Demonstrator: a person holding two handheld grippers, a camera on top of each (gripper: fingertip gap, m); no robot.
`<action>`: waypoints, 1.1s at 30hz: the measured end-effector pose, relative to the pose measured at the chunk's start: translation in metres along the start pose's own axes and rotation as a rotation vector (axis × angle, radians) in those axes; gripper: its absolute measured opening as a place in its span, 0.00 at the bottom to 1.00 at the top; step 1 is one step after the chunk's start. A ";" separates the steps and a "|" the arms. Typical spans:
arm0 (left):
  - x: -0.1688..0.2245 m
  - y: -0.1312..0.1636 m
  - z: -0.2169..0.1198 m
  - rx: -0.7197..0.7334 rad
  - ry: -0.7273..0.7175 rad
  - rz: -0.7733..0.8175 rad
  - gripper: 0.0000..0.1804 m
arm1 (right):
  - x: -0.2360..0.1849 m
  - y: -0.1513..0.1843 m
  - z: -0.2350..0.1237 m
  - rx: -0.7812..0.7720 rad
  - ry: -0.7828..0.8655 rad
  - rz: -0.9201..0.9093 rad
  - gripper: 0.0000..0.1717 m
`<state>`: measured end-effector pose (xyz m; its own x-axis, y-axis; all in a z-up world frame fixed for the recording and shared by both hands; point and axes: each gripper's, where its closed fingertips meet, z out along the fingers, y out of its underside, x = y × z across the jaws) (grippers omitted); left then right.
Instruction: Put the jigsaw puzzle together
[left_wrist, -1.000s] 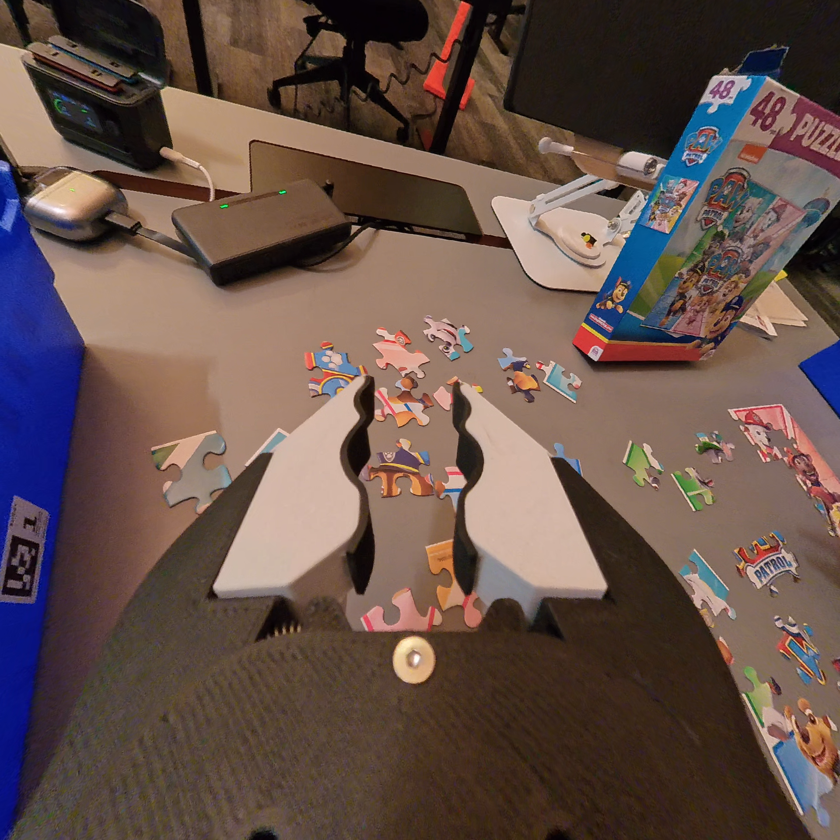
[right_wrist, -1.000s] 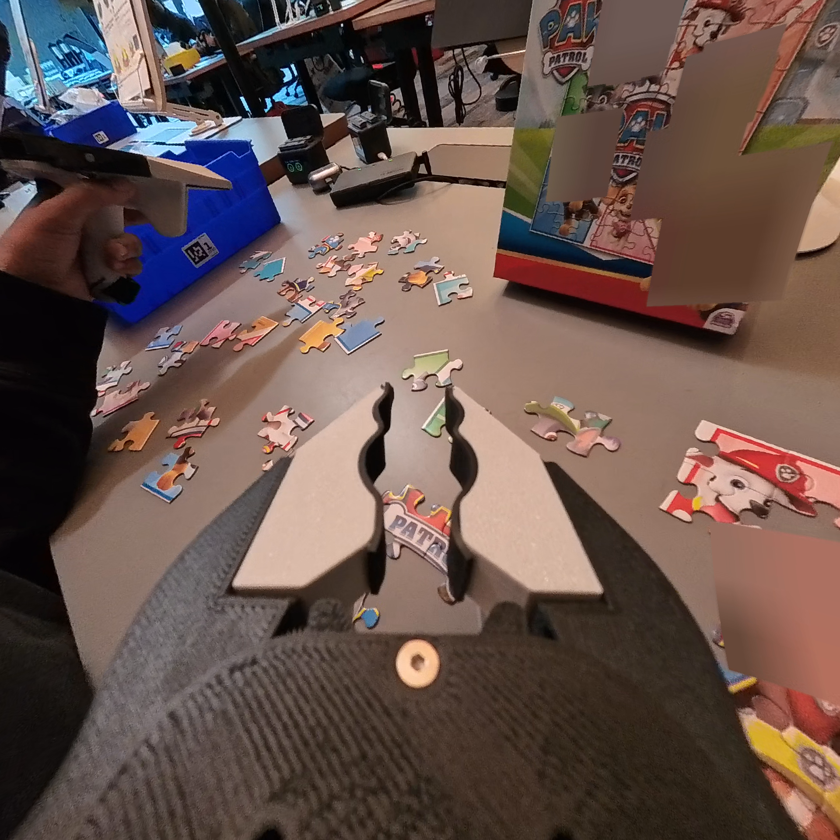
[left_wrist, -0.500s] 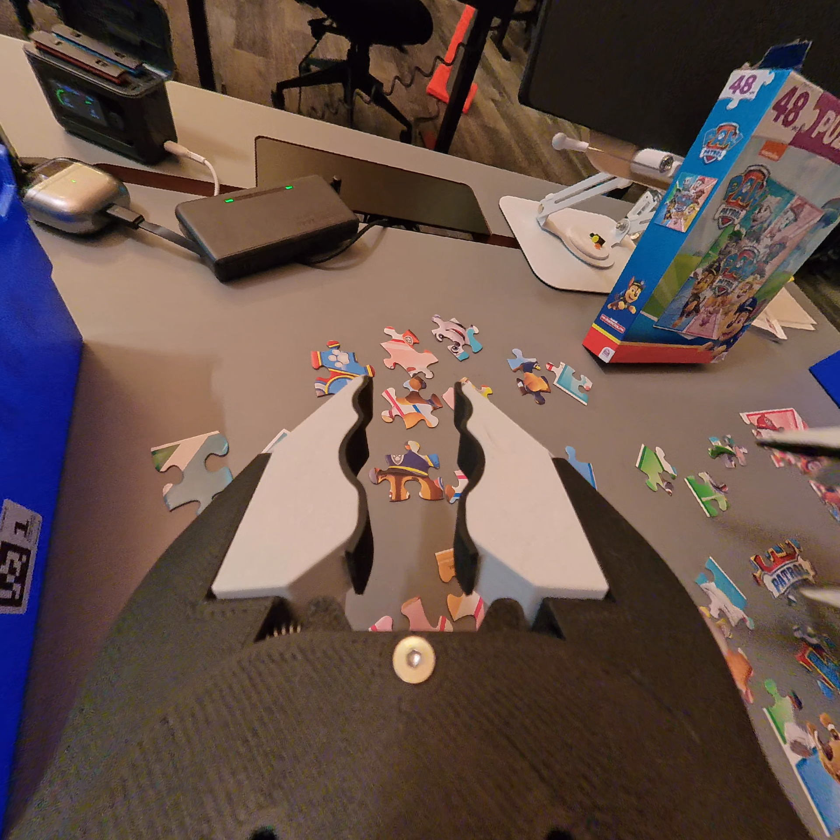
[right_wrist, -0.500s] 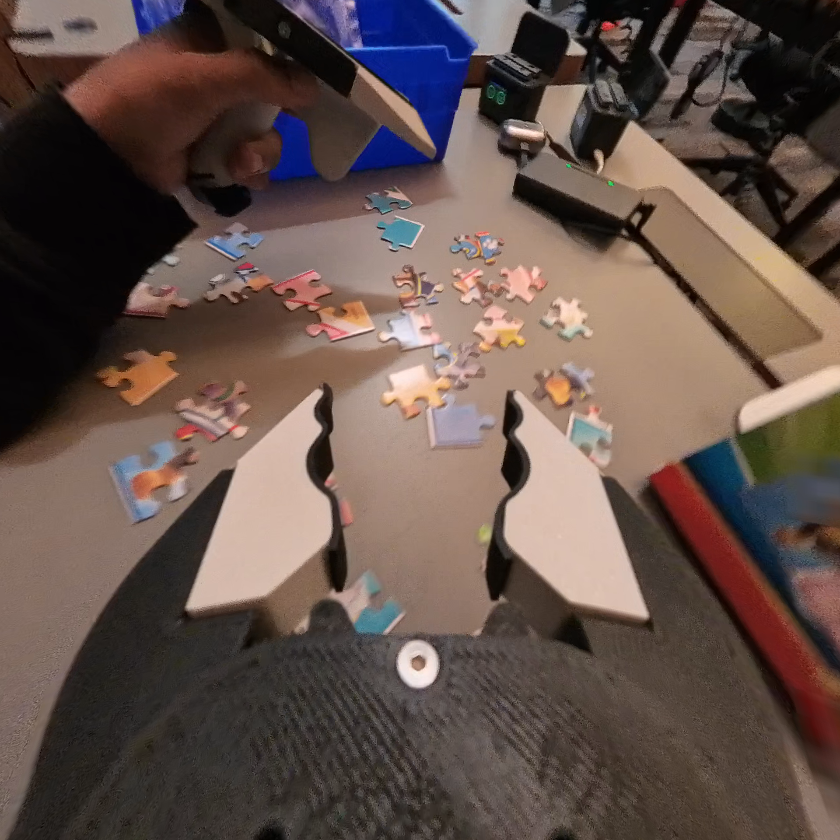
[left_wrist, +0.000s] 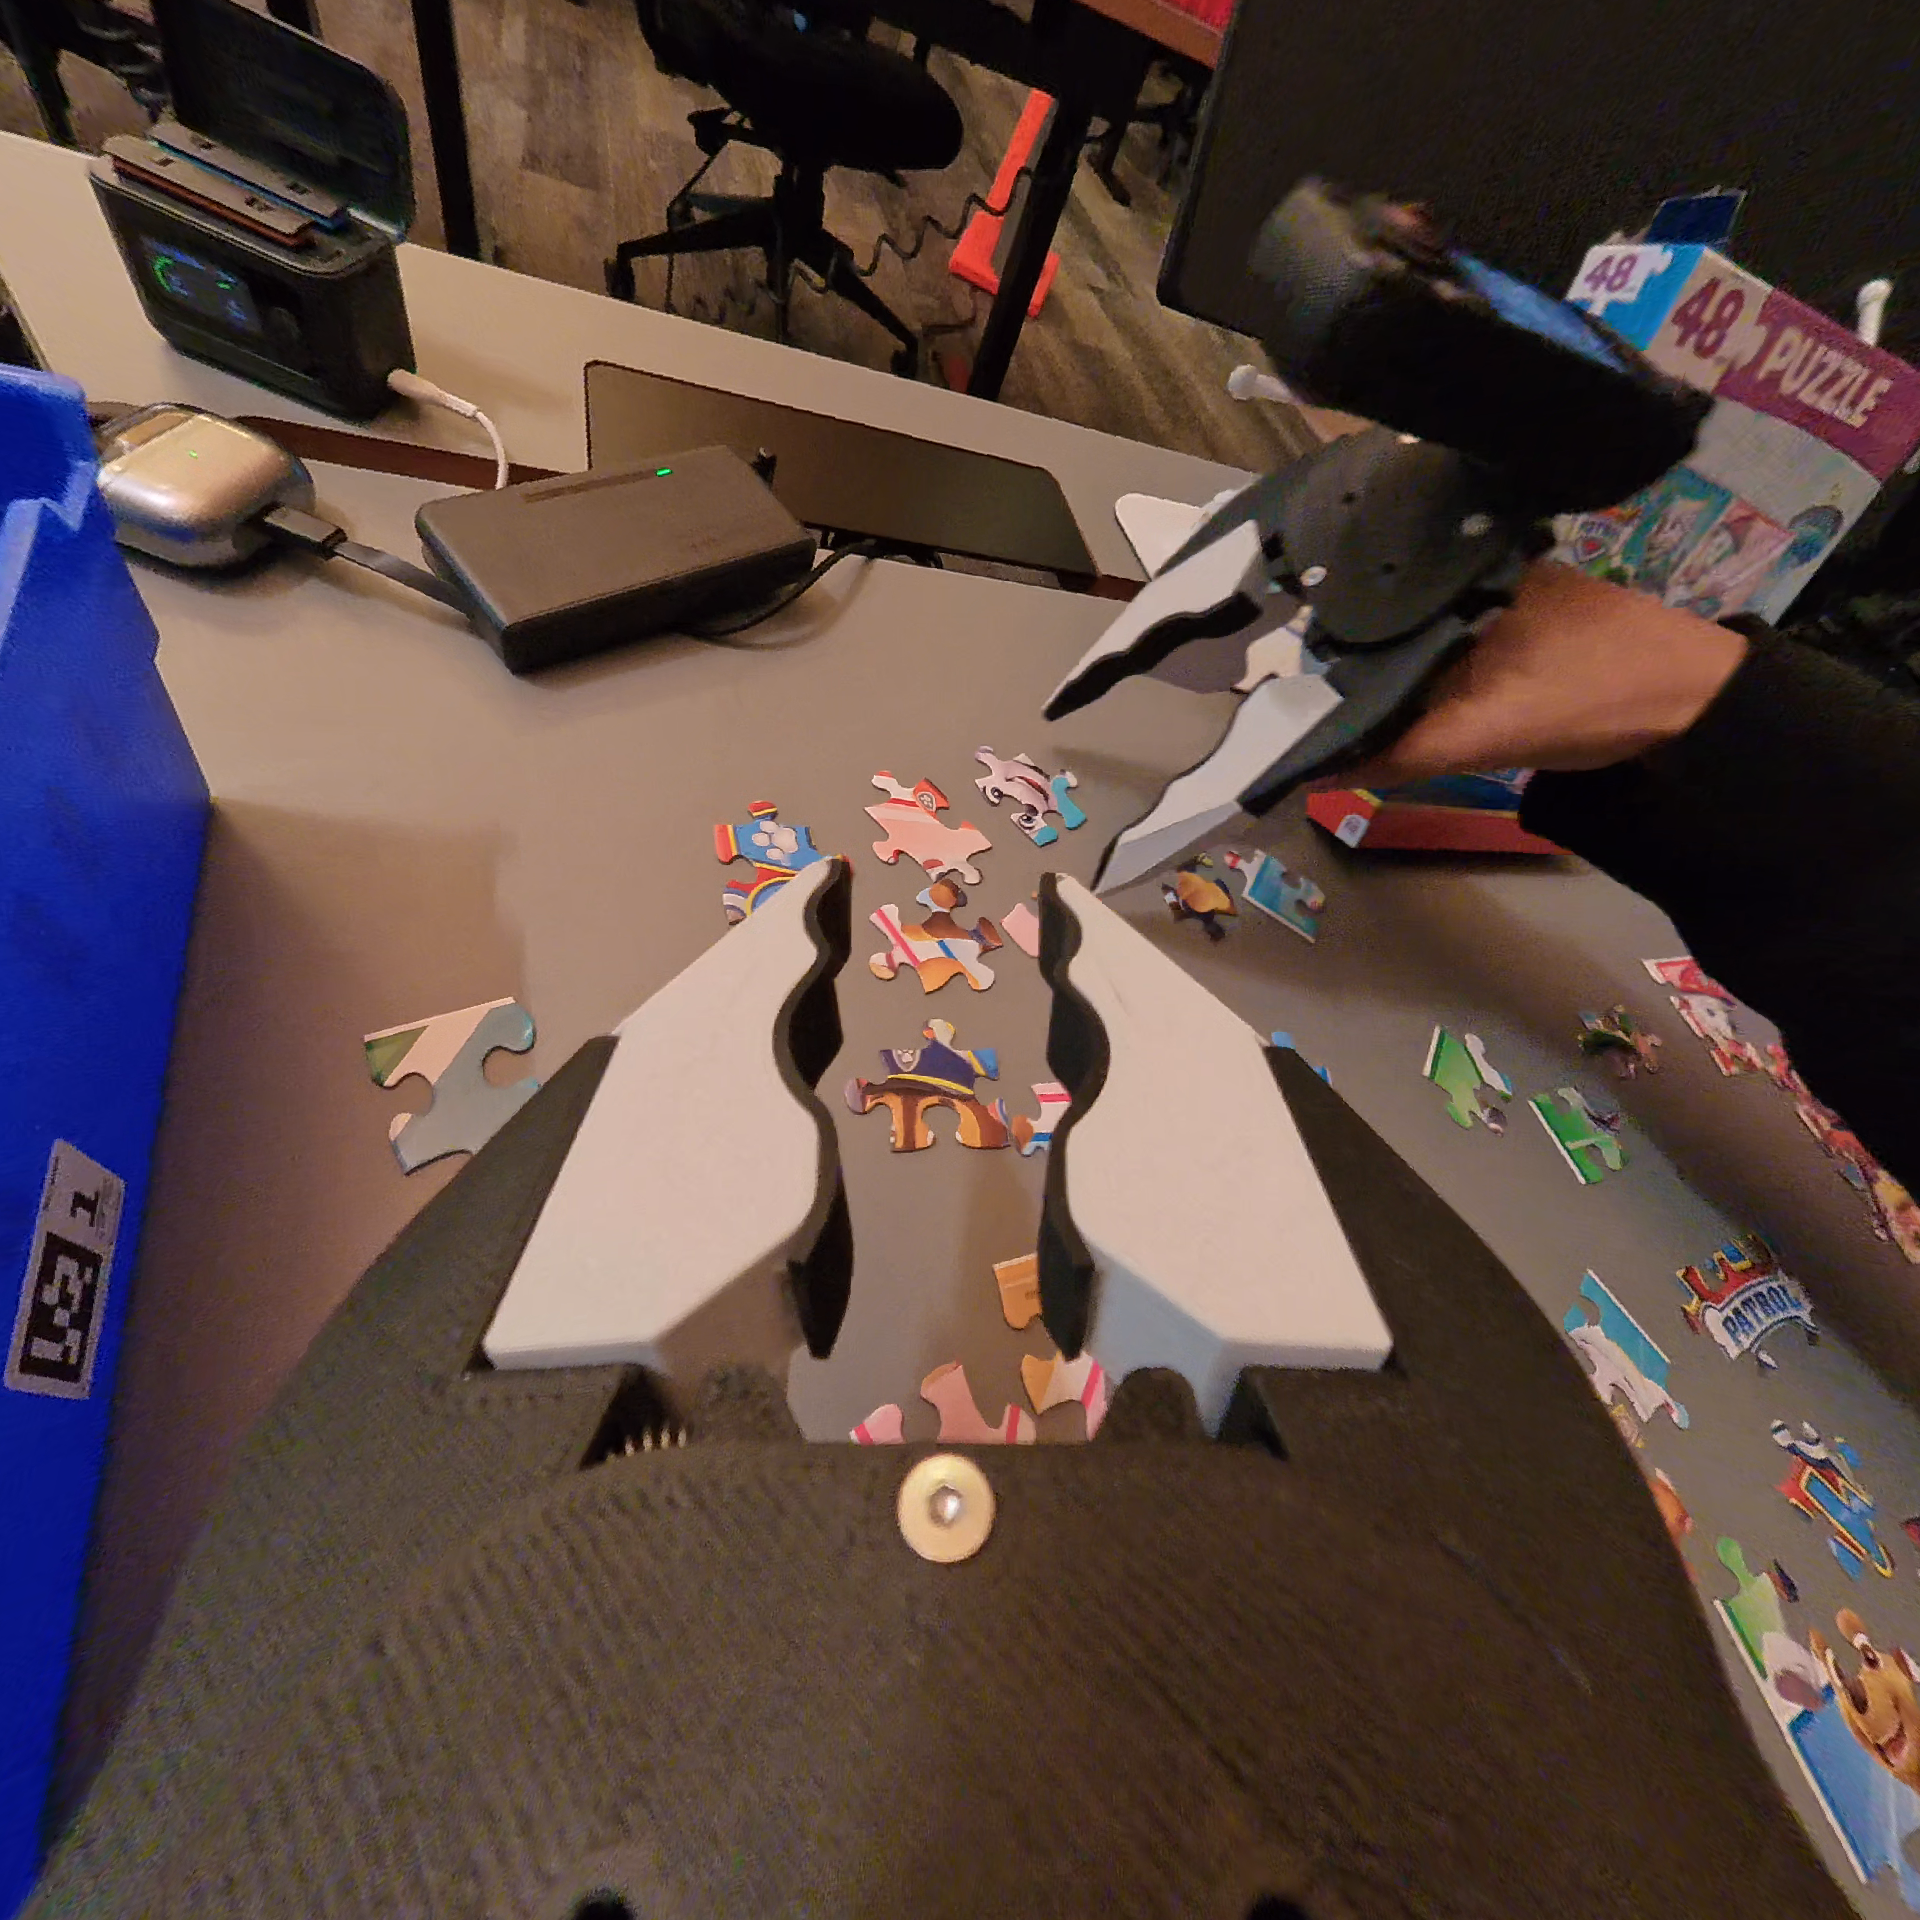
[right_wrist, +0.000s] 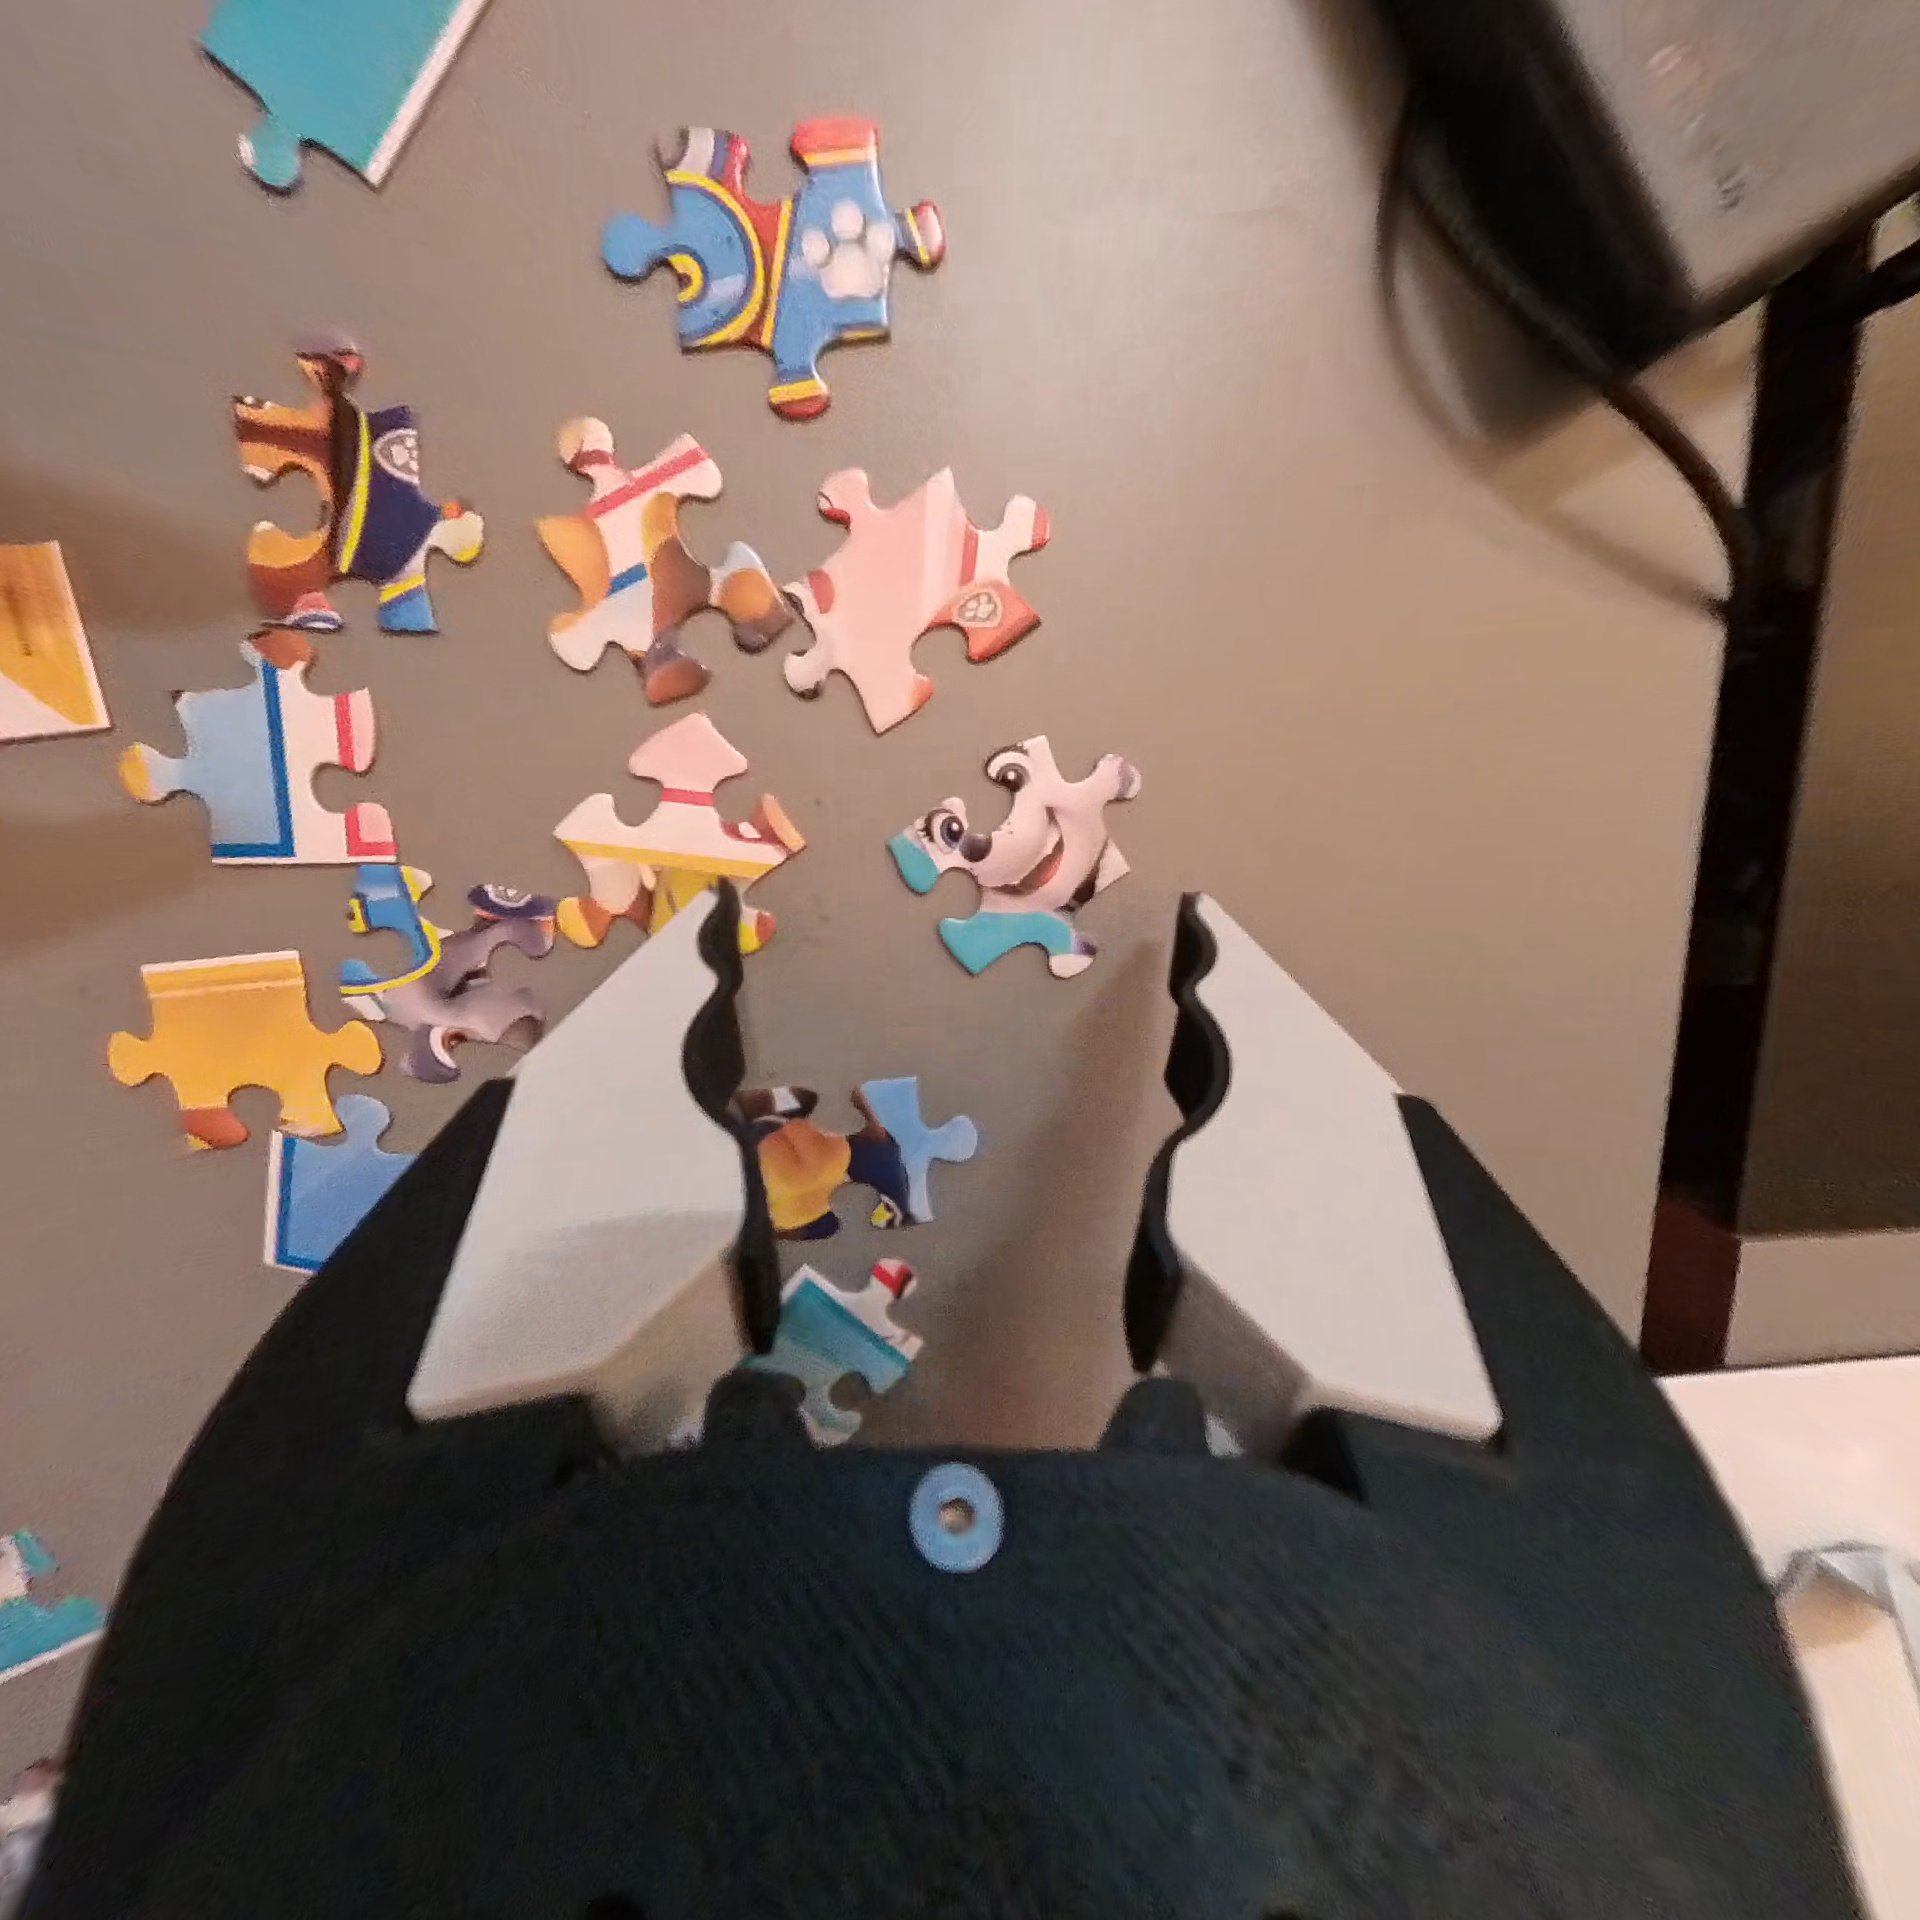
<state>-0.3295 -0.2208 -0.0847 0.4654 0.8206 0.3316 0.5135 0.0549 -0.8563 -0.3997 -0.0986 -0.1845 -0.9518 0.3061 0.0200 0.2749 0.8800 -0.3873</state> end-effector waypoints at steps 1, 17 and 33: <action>0.001 0.000 0.000 0.001 0.005 0.001 0.19 | 0.000 -0.001 0.001 -0.015 -0.013 -0.003 0.48; -0.002 0.005 0.003 -0.025 -0.024 0.019 0.19 | -0.009 0.009 0.008 -0.191 -0.017 0.028 0.24; -0.001 0.003 0.001 -0.010 -0.007 0.007 0.19 | -0.045 0.021 -0.013 -0.062 0.057 0.089 0.02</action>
<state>-0.3292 -0.2211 -0.0877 0.4639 0.8252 0.3223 0.5175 0.0429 -0.8546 -0.3490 -0.0890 -0.1821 -0.9145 0.4024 0.0415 0.3672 0.8686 -0.3326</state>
